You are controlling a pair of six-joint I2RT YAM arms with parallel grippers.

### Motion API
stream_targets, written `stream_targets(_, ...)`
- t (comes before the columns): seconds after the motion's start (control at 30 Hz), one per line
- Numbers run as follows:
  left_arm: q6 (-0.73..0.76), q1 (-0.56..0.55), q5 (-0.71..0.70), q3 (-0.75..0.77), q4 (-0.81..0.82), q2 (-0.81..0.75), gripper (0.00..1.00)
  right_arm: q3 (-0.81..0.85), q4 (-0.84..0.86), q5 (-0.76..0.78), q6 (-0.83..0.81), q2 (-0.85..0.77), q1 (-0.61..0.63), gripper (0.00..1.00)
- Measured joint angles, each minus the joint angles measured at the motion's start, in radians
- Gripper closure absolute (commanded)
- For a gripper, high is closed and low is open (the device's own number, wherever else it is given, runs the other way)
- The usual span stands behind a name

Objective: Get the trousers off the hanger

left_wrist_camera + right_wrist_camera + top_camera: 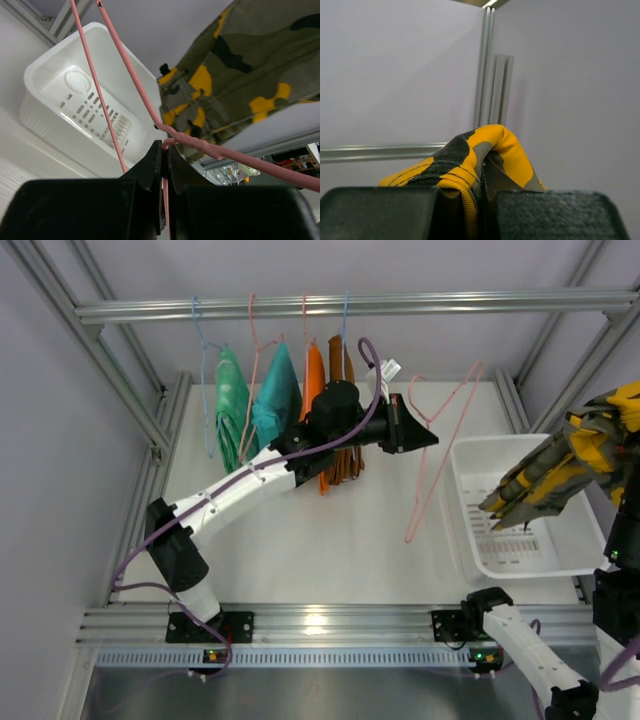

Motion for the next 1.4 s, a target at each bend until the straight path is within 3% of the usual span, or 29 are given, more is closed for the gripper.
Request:
stream_targets(0.6,0.058,0.001,-0.013,0.034,-0.003,-0.002,1.0,-0.357,0.016,0.186,-0.299,-0.142,0.0,1.0)
stream_targets(0.8,0.052,0.002,-0.013,0.035,-0.004,-0.006,1.0,-0.562,0.046,0.218,-0.367,-0.208,0.0,1.0)
stream_targets(0.97,0.027,0.01,-0.012,0.038,-0.004,-0.006,1.0,-0.803,0.083,0.221,-0.374,-0.245,-0.001,1.0)
stream_targets(1.17,-0.011,0.031,-0.005,0.053,-0.004,-0.006,1.0,-0.966,0.087,0.21,-0.293,-0.237,-0.001,1.0)
stream_targets(1.3,-0.023,0.039,-0.004,0.068,-0.004,-0.006,1.0,-0.987,0.086,0.194,-0.226,-0.196,-0.001,0.8)
stream_targets(1.33,-0.023,0.039,-0.003,0.07,-0.004,-0.006,1.0,-0.987,0.085,0.19,-0.204,-0.185,-0.001,0.64)
stream_targets(1.4,-0.024,0.039,-0.002,0.074,-0.004,-0.006,1.0,-0.975,0.069,0.185,-0.166,-0.167,-0.002,0.44)
